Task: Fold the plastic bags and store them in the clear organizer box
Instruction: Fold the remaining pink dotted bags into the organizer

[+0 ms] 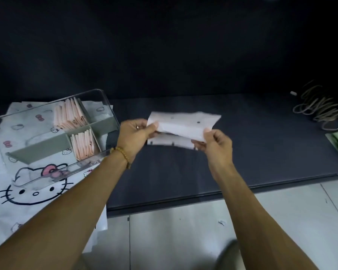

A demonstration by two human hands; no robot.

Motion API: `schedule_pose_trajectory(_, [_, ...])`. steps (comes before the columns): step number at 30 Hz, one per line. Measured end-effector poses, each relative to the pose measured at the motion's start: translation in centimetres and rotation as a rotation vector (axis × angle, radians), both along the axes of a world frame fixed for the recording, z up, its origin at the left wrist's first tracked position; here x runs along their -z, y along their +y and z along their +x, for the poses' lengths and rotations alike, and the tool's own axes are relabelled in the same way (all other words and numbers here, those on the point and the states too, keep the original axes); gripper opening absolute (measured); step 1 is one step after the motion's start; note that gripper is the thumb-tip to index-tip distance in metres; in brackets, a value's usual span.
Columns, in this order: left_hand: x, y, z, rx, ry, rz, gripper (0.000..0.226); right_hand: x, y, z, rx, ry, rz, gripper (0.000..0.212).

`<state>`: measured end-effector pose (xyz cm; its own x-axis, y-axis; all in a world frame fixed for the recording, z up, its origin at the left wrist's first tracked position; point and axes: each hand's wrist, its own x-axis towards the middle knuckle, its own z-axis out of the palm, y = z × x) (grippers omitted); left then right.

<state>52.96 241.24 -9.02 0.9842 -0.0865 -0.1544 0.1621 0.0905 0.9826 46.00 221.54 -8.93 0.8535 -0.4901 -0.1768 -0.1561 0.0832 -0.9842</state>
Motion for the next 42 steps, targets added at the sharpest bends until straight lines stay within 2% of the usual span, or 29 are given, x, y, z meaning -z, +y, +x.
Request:
schedule_pose_trajectory(3, [-1.0, 1.1, 0.4, 0.003, -0.079, -0.005, 0.016, -0.2, 0.0, 0.7, 0.009, -0.111, 0.094, 0.023])
schedule_pose_trajectory(5, [0.8, 1.8, -0.8, -0.012, 0.021, 0.140, 0.017, 1.2, 0.4, 0.1, 0.009, 0.009, 0.066, 0.024])
schedule_pose_trajectory(6, [2.0, 2.1, -1.7, -0.017, 0.109, 0.244, 0.018, 2.2, 0.7, -0.4, 0.003, 0.130, 0.003, 0.025])
schedule_pose_trajectory(8, [4.4, 2.5, -3.6, -0.001, 0.227, 0.470, 0.020, 4.3, 1.4, -1.5, -0.077, 0.381, -0.269, 0.028])
schedule_pose_trajectory(10, [5.6, 2.6, -4.7, -0.002, 0.200, 0.697, 0.018, 5.5, 1.8, -2.1, -0.139, 0.491, -0.542, 0.031])
schedule_pose_trajectory(11, [5.7, 2.5, -5.0, -0.011, 0.180, 0.770, 0.016, 5.6, 1.9, -2.1, -0.141, 0.505, -0.612, 0.031])
schedule_pose_trajectory(14, [5.3, 2.4, -5.3, -0.039, 0.216, 0.830, 0.009, 5.4, 2.1, -1.8, -0.150, 0.531, -0.652, 0.029])
schedule_pose_trajectory(18, [4.9, 2.6, -4.7, 0.036, 0.229, 0.953, 0.017, 5.3, 1.9, -1.2, -0.166, 0.569, -0.684, 0.028])
schedule_pose_trajectory(27, [4.9, 2.9, -4.7, 0.079, 0.207, 1.066, 0.021, 5.5, 2.1, -0.5, -0.156, 0.603, -0.769, 0.027])
schedule_pose_trajectory(29, [4.6, 2.7, -5.0, 0.069, 0.156, 1.155, 0.022, 5.6, 2.1, -0.5, -0.152, 0.596, -0.782, 0.026])
schedule_pose_trajectory(31, [4.6, 2.6, -5.4, 0.032, 0.007, 1.241, 0.027, 5.7, 2.1, -0.4, -0.155, 0.594, -0.797, 0.025])
schedule_pose_trajectory(32, [4.7, 2.6, -5.6, 0.057, -0.129, 1.254, 0.030, 5.7, 2.1, -0.4, -0.158, 0.596, -0.812, 0.025])
schedule_pose_trajectory(36, [5.7, 3.1, -6.2, 0.408, -0.734, 1.243, 0.045, 5.8, 2.3, -0.1, -0.169, 0.609, -0.866, 0.026])
schedule_pose_trajectory(37, [6.1, 3.4, -6.3, 0.419, -0.793, 1.234, 0.042, 5.7, 2.3, -0.1, -0.176, 0.618, -0.865, 0.027])
schedule_pose_trajectory(39, [6.7, 3.9, -6.4, 0.431, -0.770, 1.226, 0.035, 5.3, 2.4, -0.2, -0.173, 0.638, -0.887, 0.029])
schedule_pose_trajectory(41, [6.9, 4.1, -6.5, 0.435, -0.755, 1.220, 0.036, 5.1, 2.7, -0.7, -0.143, 0.570, -1.094, 0.028])
schedule_pose_trajectory(42, [6.9, 4.1, -6.5, 0.428, -0.763, 1.220, 0.036, 5.1, 3.2, -1.1, -0.148, 0.469, -1.250, 0.025])
